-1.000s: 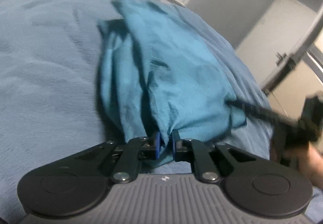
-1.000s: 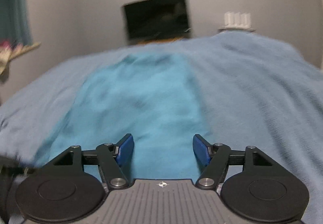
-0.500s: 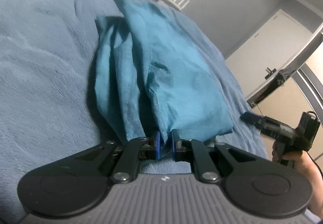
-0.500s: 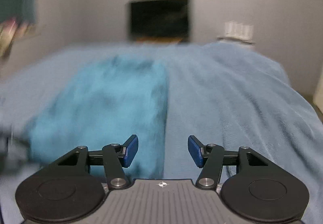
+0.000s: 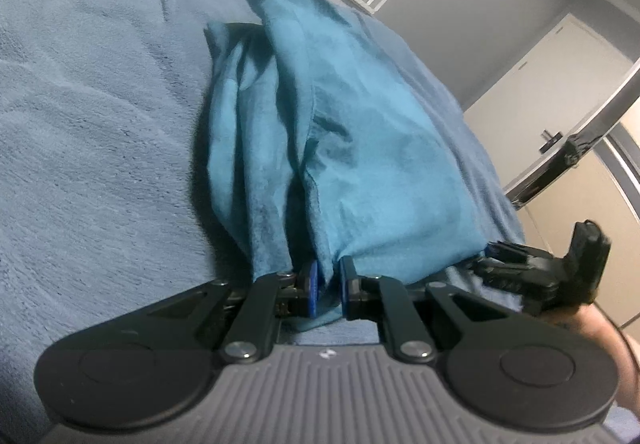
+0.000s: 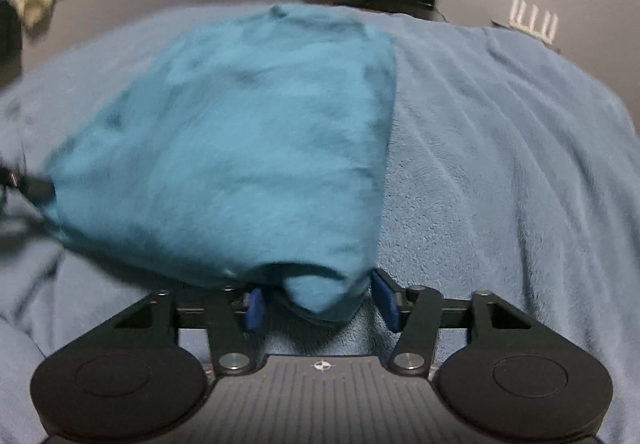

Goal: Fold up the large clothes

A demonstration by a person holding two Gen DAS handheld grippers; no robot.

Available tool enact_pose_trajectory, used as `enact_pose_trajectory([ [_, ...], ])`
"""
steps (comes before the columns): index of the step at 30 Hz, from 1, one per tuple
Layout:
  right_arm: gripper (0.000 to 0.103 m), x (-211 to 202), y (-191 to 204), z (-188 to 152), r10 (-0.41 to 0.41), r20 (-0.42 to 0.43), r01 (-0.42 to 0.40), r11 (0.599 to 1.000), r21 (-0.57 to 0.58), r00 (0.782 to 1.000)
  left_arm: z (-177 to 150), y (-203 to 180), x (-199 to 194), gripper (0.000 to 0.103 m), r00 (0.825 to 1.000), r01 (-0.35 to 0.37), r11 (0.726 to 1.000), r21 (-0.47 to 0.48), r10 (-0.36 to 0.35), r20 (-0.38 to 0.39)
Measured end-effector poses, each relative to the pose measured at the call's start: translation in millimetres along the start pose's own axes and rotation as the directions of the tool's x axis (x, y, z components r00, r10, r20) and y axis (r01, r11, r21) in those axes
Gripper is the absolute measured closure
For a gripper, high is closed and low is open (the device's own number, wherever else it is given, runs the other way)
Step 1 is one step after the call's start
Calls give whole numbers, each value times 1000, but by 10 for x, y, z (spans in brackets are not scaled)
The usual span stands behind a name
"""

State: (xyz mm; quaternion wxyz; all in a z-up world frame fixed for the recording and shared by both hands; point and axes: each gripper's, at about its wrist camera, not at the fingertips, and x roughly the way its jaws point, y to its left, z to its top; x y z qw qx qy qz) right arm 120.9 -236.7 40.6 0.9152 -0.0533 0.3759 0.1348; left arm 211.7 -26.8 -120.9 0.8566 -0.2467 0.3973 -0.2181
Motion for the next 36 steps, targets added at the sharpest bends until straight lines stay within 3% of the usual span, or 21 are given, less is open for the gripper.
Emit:
enact_pose_trajectory([
  [3,65,-54,-231,-51,31,-48,-24,991,135,998,-1,9,68,96,1000,-7,1000,-3,7,-22],
  [7,68,-142,-316,-78,67,-85,-50,982,181,994,26,90,60,96,999,32,998,-50,-33,-20],
  [10,62,-459,-321,-29,99,-4,-98,984,150,995,41,99,-26,95,999,51,996,-75,-52,-8],
  [11,54,-573,-322,-16,108,42,-113,984,136,993,58,81,-64,92,999,38,997,-70,-38,5],
  [12,47,-677,-322,-7,106,90,-117,986,123,990,75,56,-117,92,999,18,998,-63,-16,32],
  [15,46,-844,-302,34,95,221,-115,990,80,971,174,-122,-348,90,985,-40,999,14,37,167],
  [16,45,-843,-280,38,91,256,-113,991,74,962,226,-213,-374,87,981,-38,998,50,28,193],
  [18,44,-747,-247,116,80,294,-105,992,71,952,340,-426,-305,65,976,-37,994,99,14,218],
  [23,44,-358,-46,172,24,349,-49,997,63,937,573,-1068,306,40,979,-17,982,188,-22,203],
  [26,45,-107,-12,165,12,283,-23,999,38,959,589,-1389,754,37,985,-75,961,265,30,169],
  [28,45,-57,-97,145,-13,241,-8,996,87,970,572,-1452,1052,37,987,-154,943,296,135,83],
  [30,44,-48,-244,108,-17,191,-14,987,158,981,499,-1416,1167,37,970,-239,903,355,237,51],
  [32,40,-85,-366,69,-23,166,-11,979,203,986,388,-1352,1090,37,952,-303,867,396,292,90],
  [33,39,-100,-405,64,-26,160,-11,975,222,987,343,-1275,1008,37,942,-332,862,383,319,101],
  [36,37,-163,-506,38,-36,149,-9,958,288,988,251,-990,686,37,936,-352,884,307,337,103],
])
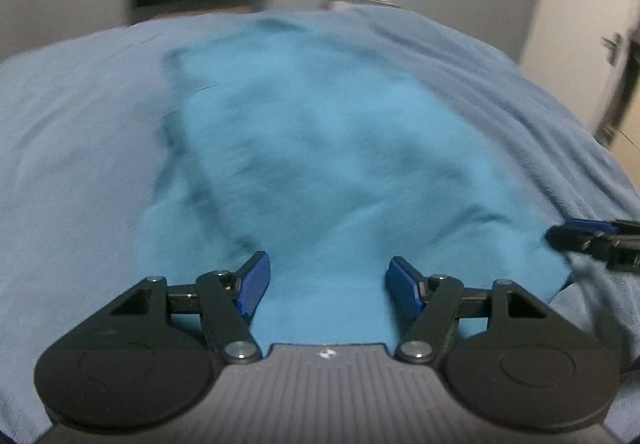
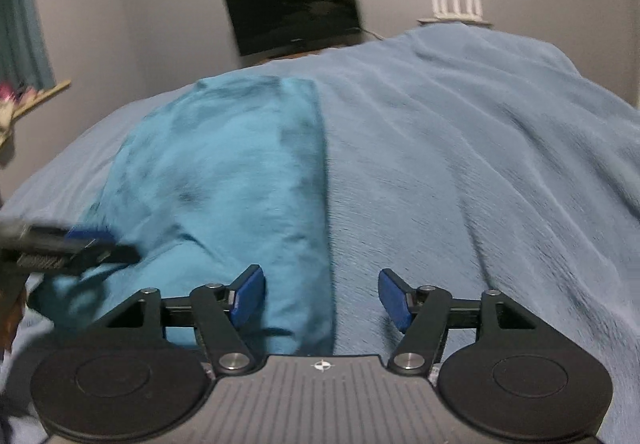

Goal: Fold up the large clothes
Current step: 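Open both grippers and pull them back from the folded jacket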

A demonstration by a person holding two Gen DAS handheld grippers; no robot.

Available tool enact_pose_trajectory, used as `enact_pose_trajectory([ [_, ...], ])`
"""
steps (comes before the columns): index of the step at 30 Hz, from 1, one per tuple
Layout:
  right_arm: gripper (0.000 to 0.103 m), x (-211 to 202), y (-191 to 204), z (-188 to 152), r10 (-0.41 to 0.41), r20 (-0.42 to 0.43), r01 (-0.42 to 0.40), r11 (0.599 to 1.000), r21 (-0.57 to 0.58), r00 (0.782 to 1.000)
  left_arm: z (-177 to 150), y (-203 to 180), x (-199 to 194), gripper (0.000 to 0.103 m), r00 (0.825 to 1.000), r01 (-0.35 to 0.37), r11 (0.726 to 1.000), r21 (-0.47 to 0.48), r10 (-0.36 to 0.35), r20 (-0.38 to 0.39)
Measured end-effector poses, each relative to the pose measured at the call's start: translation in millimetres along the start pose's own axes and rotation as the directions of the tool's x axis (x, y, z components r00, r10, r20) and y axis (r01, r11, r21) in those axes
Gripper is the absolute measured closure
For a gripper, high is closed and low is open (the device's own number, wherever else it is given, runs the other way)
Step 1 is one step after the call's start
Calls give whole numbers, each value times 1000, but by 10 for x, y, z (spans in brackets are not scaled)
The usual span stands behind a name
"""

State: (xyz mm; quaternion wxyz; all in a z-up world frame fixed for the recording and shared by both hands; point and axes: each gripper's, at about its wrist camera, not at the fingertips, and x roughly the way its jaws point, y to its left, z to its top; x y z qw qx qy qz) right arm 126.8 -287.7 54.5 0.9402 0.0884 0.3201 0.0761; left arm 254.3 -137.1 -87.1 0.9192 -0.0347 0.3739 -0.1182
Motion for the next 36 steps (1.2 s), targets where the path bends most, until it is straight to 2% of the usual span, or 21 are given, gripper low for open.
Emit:
enact_pose_trajectory([
  [1,37,3,-25,2,-1,-3,1,1000,24,1000,-40,62,-88,36,1000,-11,1000,-17,11,-2],
  [2,37,-8,-62,4,-15,-4,15,999,51,1000,-90,116,-173,33,996,-83,996,-43,82,-23],
  [3,38,-16,-107,5,-44,-5,44,996,76,999,-127,169,-251,33,995,-102,992,-78,100,-24],
  [5,39,2,-227,17,-112,-23,114,982,152,993,-250,300,-496,33,997,-79,977,-196,79,-6],
  [6,39,-23,-298,9,-125,-33,129,971,201,992,-318,346,-608,29,998,-66,964,-259,70,8],
  [8,39,-97,-421,-4,-134,-52,144,946,292,990,-445,357,-813,25,997,-63,948,-311,73,19],
  [10,39,-201,-423,-19,-147,-49,155,939,307,988,-527,287,-943,19,995,-87,949,-302,97,17],
  [12,37,-260,-360,-12,-124,-50,134,944,300,991,-573,218,-1040,8,990,-128,953,-274,138,15],
  [15,28,-354,-186,-4,-86,-81,104,963,249,993,-659,68,-1213,3,987,-141,961,-240,156,47],
  [20,12,-522,331,-21,-92,-105,96,995,36,990,-744,-115,-1244,0,993,-109,977,-183,113,14],
  [23,7,-614,643,-76,-116,-84,107,989,-100,990,-762,-210,-1213,0,988,-151,980,-130,154,20],
  [26,6,-791,899,-203,-109,-73,92,975,-205,991,-800,-293,-1219,0,984,-174,981,-86,176,22],
  [30,6,-899,1019,-275,-78,-118,53,978,-204,990,-841,-337,-1208,0,984,-174,983,-52,175,25],
  [36,6,-975,980,-285,-104,-100,87,984,-155,990,-868,-350,-1201,0,986,-164,986,-28,165,28],
])
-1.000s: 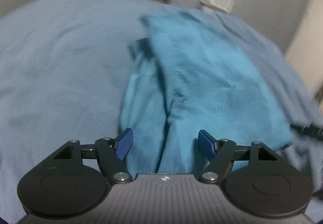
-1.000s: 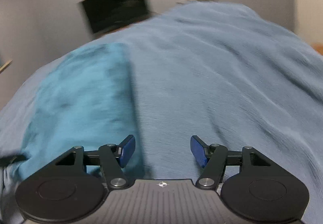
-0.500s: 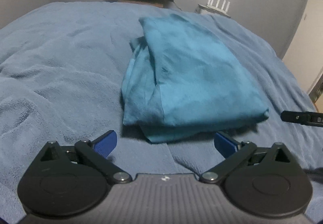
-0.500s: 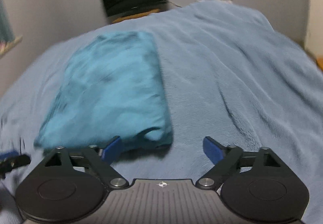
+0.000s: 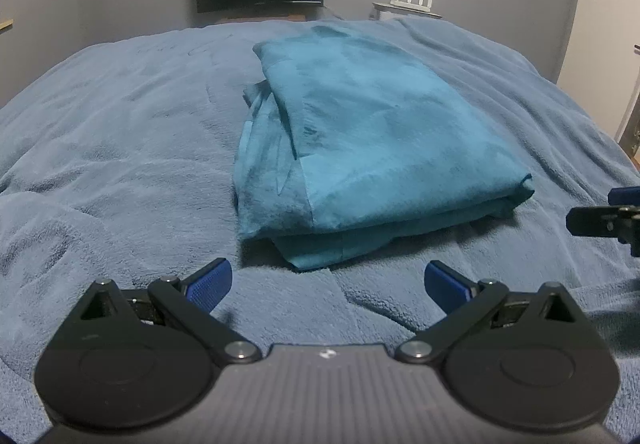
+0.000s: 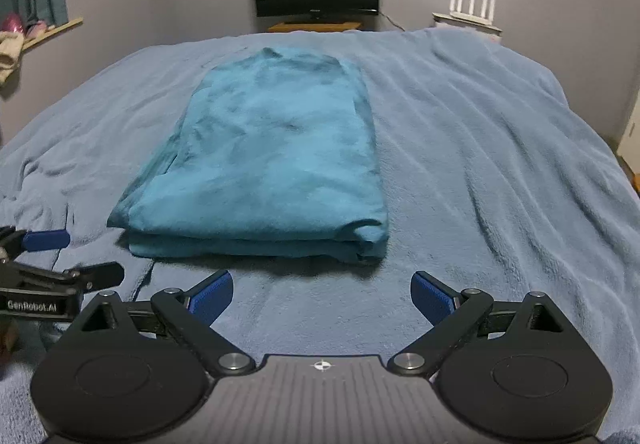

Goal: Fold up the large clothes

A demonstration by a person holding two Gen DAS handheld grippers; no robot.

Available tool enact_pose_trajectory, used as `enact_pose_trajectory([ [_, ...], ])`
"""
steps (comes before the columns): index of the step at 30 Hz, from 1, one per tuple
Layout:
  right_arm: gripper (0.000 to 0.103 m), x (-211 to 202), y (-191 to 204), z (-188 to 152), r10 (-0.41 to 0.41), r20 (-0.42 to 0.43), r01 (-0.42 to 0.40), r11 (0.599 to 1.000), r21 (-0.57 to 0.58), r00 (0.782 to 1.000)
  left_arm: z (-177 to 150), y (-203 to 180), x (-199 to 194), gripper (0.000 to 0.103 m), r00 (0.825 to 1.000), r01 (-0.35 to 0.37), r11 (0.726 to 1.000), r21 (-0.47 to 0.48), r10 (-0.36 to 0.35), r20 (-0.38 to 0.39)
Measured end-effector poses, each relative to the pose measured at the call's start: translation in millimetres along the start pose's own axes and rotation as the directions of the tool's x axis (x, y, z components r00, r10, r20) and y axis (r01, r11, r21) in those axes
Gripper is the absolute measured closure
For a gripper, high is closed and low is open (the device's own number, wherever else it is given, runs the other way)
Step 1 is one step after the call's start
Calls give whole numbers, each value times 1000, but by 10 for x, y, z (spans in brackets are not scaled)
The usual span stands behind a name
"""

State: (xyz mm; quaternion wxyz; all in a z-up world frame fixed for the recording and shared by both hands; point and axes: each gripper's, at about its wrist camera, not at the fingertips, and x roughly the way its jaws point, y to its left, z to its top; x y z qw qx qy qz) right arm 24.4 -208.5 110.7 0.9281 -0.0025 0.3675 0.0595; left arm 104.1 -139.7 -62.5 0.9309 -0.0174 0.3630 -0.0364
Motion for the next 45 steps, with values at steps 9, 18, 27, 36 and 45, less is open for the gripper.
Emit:
enact_pose_trajectory([
  [9,6,17,-10,0,-10,-3,10,1000,-13,1000,-11,5,13,0,1000,-7,1000,8,7,-10],
  [18,6,12,-5,-3,-10,-2,9,1000,-14,1000,-16,9,19,0,1000,-9,1000,15,9,-15],
  [27,6,13,7,-4,-11,-2,11,1000,-14,1000,-20,6,20,0,1000,-9,1000,15,9,-16],
  [36,6,13,13,-7,-11,-2,11,1000,-14,1000,-22,5,23,0,1000,-10,1000,16,10,-16],
  [45,6,9,20,-9,-12,-2,12,1000,-13,1000,-23,0,21,0,1000,-10,1000,15,10,-16],
])
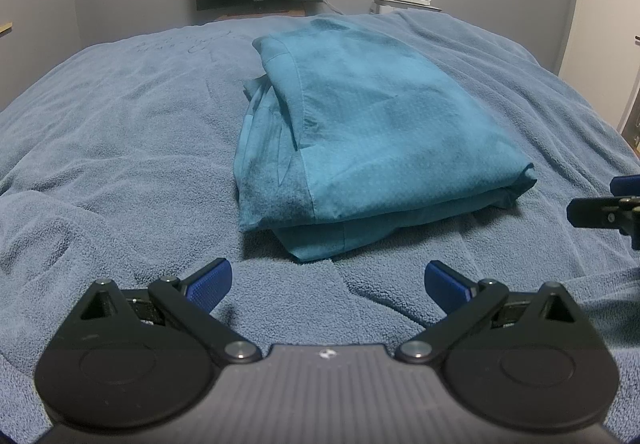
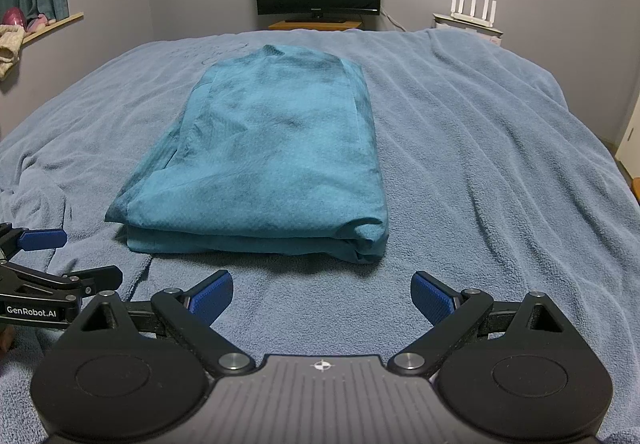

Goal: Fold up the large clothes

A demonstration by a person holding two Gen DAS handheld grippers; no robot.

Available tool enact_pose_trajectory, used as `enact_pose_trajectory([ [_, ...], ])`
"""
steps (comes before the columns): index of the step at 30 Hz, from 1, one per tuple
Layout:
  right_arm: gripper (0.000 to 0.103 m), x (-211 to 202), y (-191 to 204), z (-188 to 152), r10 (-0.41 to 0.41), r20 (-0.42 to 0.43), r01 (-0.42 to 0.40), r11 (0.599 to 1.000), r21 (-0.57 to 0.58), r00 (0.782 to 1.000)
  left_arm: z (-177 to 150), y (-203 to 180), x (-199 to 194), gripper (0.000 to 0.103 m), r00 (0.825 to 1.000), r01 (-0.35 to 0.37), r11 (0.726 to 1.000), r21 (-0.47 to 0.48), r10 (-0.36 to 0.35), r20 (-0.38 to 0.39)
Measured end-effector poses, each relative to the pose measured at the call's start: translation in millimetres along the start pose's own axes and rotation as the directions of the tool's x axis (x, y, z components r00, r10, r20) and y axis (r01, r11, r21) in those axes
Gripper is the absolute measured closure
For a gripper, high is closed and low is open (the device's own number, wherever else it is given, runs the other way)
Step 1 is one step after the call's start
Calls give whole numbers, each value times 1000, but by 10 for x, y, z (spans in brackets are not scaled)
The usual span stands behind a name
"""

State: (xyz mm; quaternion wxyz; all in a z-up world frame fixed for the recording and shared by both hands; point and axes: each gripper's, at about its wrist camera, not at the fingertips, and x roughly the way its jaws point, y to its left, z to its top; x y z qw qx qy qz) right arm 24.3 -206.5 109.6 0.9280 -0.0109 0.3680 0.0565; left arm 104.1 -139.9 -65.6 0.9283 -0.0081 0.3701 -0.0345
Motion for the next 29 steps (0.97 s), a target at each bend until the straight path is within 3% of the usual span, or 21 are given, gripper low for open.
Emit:
enact_pose_trajectory([
  [19,6,-3,10,-5,-1,0,1,1000,1,1000,-7,25,-2,0,1000,9,1000,0,-9,4],
  [25,6,-2,10,-7,1,-1,-1,1000,0,1000,-21,58,-90,0,997,-4,1000,-13,5,75],
  [29,6,-2,11,-6,1,-1,-1,1000,1,1000,-12,80,-79,0,998,-6,1000,-21,7,63],
])
